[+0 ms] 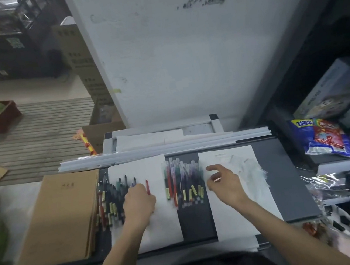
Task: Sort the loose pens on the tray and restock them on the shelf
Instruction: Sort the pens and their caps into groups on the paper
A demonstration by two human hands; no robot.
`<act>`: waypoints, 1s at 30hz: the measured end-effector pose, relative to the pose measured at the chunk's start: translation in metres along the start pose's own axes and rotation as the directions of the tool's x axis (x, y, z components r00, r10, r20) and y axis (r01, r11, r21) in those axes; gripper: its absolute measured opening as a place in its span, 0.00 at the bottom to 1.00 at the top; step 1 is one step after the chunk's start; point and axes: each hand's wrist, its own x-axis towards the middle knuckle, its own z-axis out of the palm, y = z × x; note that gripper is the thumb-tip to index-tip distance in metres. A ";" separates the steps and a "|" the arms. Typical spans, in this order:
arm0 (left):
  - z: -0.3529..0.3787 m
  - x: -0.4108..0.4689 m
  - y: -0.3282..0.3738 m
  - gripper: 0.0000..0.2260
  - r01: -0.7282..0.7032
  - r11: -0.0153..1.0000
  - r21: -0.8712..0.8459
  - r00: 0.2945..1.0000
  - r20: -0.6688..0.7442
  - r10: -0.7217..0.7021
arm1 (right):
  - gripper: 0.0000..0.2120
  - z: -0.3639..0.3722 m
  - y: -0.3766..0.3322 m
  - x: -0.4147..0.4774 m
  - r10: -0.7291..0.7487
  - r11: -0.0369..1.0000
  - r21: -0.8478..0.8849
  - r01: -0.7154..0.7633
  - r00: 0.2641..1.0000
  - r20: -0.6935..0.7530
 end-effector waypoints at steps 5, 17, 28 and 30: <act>-0.015 -0.017 0.001 0.07 -0.070 0.990 -0.124 0.997 0.010 0.072 | 0.12 -0.003 -0.022 -0.030 0.028 0.836 0.536 -0.116 0.985 0.170; -0.095 -0.103 0.020 0.12 -0.472 0.668 -0.575 0.844 -0.074 0.532 | 0.06 -0.034 -0.073 -0.072 -0.284 0.843 0.513 0.165 0.944 0.164; -0.096 -0.103 0.019 0.10 -0.598 0.627 -0.499 0.746 -0.060 0.663 | 0.06 -0.040 -0.083 -0.072 -0.401 0.884 0.331 0.330 0.900 0.172; -0.093 -0.103 0.019 0.10 -0.615 0.628 -0.477 0.737 -0.065 0.673 | 0.06 -0.037 -0.082 -0.074 -0.405 0.886 0.318 0.337 0.897 0.179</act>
